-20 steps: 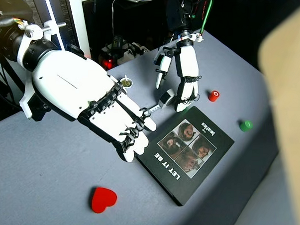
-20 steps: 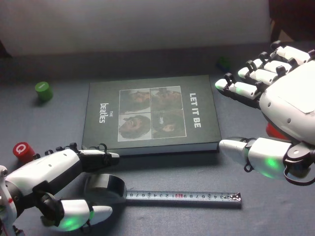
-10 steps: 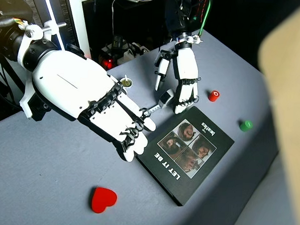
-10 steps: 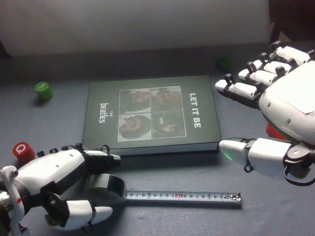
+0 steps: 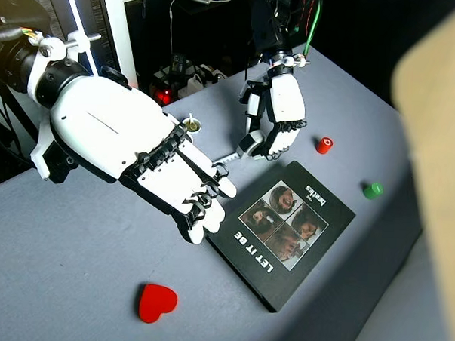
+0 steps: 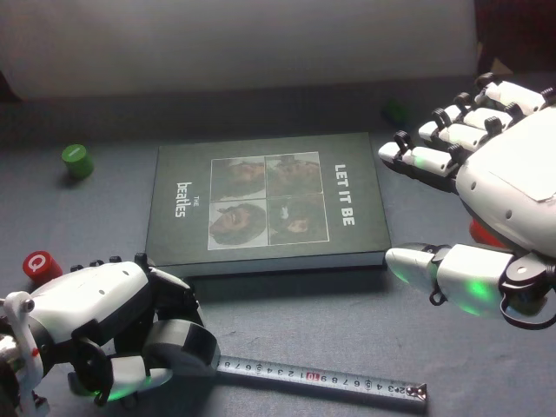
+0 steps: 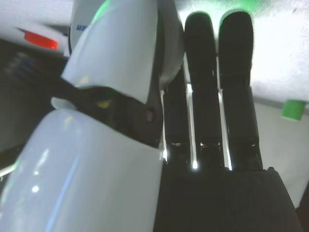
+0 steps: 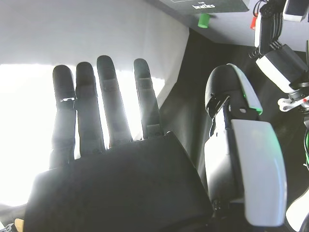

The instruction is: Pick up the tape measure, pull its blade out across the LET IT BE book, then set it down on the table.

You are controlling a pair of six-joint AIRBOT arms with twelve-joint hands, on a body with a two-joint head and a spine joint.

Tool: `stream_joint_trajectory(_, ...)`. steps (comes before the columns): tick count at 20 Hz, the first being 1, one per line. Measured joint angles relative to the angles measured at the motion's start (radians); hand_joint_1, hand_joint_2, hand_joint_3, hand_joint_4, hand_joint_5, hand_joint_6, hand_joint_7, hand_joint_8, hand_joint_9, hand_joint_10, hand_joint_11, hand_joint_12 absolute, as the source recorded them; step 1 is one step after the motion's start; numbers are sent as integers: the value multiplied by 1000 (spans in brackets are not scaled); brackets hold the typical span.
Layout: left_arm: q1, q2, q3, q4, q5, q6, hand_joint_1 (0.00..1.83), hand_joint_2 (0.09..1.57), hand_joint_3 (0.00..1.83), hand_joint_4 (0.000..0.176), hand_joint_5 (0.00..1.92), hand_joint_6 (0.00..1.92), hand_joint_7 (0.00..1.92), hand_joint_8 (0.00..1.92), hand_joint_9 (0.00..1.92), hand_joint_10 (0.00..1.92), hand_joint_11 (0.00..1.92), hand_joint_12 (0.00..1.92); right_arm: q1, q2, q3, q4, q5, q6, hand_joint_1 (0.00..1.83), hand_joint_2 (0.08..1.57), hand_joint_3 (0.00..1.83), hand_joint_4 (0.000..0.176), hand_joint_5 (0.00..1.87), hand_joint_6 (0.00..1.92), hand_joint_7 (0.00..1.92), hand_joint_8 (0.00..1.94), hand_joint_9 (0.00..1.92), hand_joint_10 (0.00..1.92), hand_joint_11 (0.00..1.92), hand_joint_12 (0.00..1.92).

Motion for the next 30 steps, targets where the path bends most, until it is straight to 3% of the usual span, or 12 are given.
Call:
stream_joint_trajectory(6,-51,14,-1,2,16,-2,1360,1164,0,0,897,973,804,1213,831,1421,784,1328,0,0,0,-27,-3,11,26,1192,1,143,205,5,275,4,248,9,0,783)
stream_joint_trajectory(7,-64,21,-1,-19,18,0,1360,1164,0,0,899,978,806,1205,828,1427,787,1337,0,0,0,-51,-3,28,231,1174,0,93,246,9,336,11,297,15,0,874)
stream_joint_trajectory(8,-71,27,0,-27,19,0,1360,1164,0,0,899,978,806,1205,828,1427,787,1337,0,0,0,-73,-4,46,231,1174,0,93,246,9,336,11,297,15,0,874)
stream_joint_trajectory(9,-90,38,4,-49,38,5,1361,1163,0,0,893,976,814,1201,835,1422,792,1340,0,0,2,-125,-9,77,473,1124,0,22,299,11,388,10,330,11,37,1011)
stream_joint_trajectory(10,-105,46,7,-58,55,20,1361,1163,0,0,893,976,814,1201,835,1422,792,1340,0,-2,5,-150,-13,93,473,1124,0,22,299,11,388,10,330,11,37,1011)
stream_joint_trajectory(11,-121,58,7,-76,70,29,1361,1162,0,0,888,981,825,1191,831,1423,777,1334,2,-3,11,-173,-21,109,542,1122,0,0,312,13,396,10,328,8,31,1012)
stream_joint_trajectory(14,-174,90,0,-193,108,57,1361,1162,0,0,894,991,820,1182,836,1420,784,1338,50,-24,54,-160,-100,115,796,1083,0,0,399,16,473,10,368,11,19,989)
stream_joint_trajectory(15,-194,97,-4,-222,120,74,1361,1162,0,0,894,991,820,1182,836,1420,784,1338,68,-32,59,-138,-113,111,796,1083,0,0,399,16,473,10,368,11,19,989)
stream_joint_trajectory(16,-228,105,-6,-260,130,88,1361,1161,0,0,898,988,818,1181,839,1417,799,1337,89,-50,65,-104,-119,94,893,1075,0,0,471,13,535,11,471,28,135,1057)
stream_joint_trajectory(20,-348,109,17,-343,174,194,1362,1160,0,0,899,986,819,1179,840,1415,790,1328,117,-140,80,23,-62,-52,926,1107,1,0,548,13,580,7,535,22,166,1005)
stream_joint_trajectory(24,-449,100,84,-406,197,266,1362,1160,0,0,892,981,826,1189,842,1409,792,1323,160,-230,144,43,14,-53,1000,1112,0,0,655,18,651,16,657,45,307,1034)
stream_joint_trajectory(30,-524,85,141,-457,201,351,1361,1164,0,0,868,1000,820,1200,846,1411,800,1315,216,-329,262,113,28,-47,1011,1105,0,0,680,19,699,27,694,53,341,1063)
